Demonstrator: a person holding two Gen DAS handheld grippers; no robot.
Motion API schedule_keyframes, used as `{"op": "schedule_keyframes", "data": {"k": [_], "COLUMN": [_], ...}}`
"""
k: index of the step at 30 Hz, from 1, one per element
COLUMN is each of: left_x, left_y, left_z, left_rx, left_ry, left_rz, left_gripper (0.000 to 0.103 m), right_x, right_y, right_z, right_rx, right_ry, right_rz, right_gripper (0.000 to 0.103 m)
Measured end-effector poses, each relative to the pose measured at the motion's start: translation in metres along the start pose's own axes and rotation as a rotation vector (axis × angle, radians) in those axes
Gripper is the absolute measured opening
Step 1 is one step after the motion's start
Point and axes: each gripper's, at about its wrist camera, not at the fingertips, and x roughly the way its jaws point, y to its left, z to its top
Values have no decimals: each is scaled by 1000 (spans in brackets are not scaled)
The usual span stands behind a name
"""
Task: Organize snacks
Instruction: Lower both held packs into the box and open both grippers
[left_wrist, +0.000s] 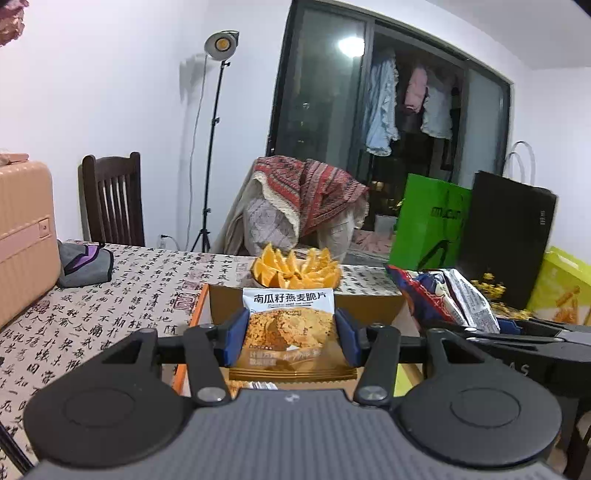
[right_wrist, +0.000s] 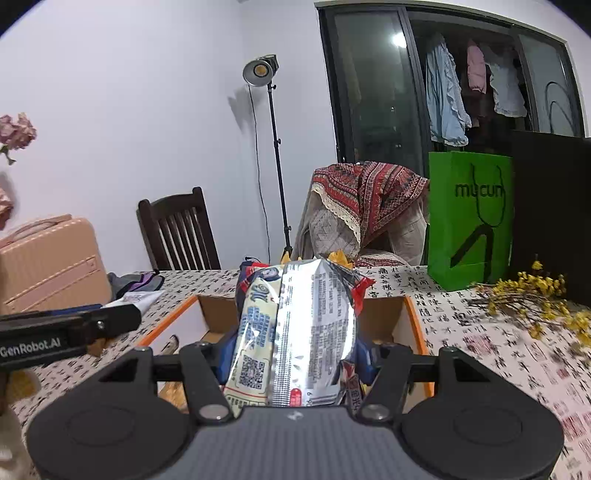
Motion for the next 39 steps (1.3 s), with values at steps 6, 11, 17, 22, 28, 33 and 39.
{"op": "schedule_keyframes", "data": {"k": [6,11,17,22,28,33,39], "left_x": [44,72,80,75,66,64,44], "left_y": [2,15,18,20,25,26,21], "left_z": [-2,-16,-27,-27,-23,-20,-8], "left_rx": [-8,-17,2,-23,-61,-78,-97], "left_ry": [9,53,83,72,29,46,44], "left_rz": [42,70,60,58,101,90,62], "left_gripper": [53,53,53,85,103,103,103], "right_x": [50,70,80,79,72,67,56], "right_y": [-7,-22,-18,-22,-31,-33,-28], "right_z": [-3,-20,-30,-30,-27,-23,-13], "right_rx": [31,64,45,62,98,107,89], "right_ry": [38,75,120,130,104,94,78], "right_rz": [-47,-16,5,-6,0,-3,-23], "right_gripper": [59,59,60,78,103,103,103]}}
